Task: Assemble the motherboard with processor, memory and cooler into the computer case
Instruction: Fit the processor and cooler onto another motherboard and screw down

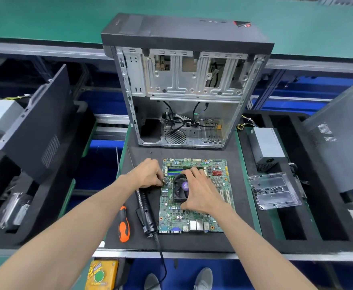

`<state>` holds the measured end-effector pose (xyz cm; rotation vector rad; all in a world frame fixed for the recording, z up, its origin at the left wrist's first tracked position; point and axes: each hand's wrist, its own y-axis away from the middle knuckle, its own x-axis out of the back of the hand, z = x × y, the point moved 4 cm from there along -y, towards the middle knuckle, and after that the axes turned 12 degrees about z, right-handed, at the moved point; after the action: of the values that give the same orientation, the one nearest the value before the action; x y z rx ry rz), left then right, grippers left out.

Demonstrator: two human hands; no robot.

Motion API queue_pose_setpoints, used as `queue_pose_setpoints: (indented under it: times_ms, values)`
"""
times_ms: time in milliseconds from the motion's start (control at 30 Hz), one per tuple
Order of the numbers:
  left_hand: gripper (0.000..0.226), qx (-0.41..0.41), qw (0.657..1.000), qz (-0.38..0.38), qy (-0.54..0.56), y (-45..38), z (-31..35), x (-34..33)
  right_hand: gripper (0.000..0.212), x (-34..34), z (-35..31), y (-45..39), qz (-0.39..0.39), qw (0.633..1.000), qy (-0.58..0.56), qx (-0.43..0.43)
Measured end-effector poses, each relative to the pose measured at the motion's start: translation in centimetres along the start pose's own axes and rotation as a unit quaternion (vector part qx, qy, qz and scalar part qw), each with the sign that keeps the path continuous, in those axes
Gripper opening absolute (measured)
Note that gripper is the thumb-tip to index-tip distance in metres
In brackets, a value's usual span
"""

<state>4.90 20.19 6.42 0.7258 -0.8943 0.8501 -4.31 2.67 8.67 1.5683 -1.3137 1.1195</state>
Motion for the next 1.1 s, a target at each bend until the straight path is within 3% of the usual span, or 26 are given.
queue_pose_setpoints:
  times_ms: [267,467,600,667,800,967,1100]
  values:
    - [0.008,0.007,1.0,0.005,0.014,0.3,0.2,0.3,0.09,-0.9,-0.2,0.4,0.012,1.0,0.017,0.008]
    - [0.008,0.02,0.999,0.022,0.026,0.7,0.2,0.3,0.089,-1.4,-0.5,0.7,-0.006,0.997,0.076,0.028]
    - [0.01,0.022,0.999,0.026,0.029,1.0,0.3,0.2,0.095,-1.3,-0.2,0.7,-0.032,0.998,0.053,0.031]
    - [0.019,0.029,0.999,0.03,0.029,1.2,0.7,0.4,0.099,-1.1,-0.1,0.6,-0.052,0.998,0.028,0.023]
    - [0.039,0.013,0.99,0.106,0.09,2.2,2.4,1.3,0.098,-0.8,0.0,0.3,-0.087,0.996,-0.016,0.008]
    - [0.084,-0.074,0.993,-0.009,0.09,2.7,5.9,0.0,0.086,-0.2,0.1,-0.3,-0.144,0.986,-0.083,-0.033]
    - [0.09,-0.068,0.997,-0.03,0.011,2.5,6.4,-0.6,0.089,0.5,1.0,-0.3,-0.158,0.965,-0.195,-0.073]
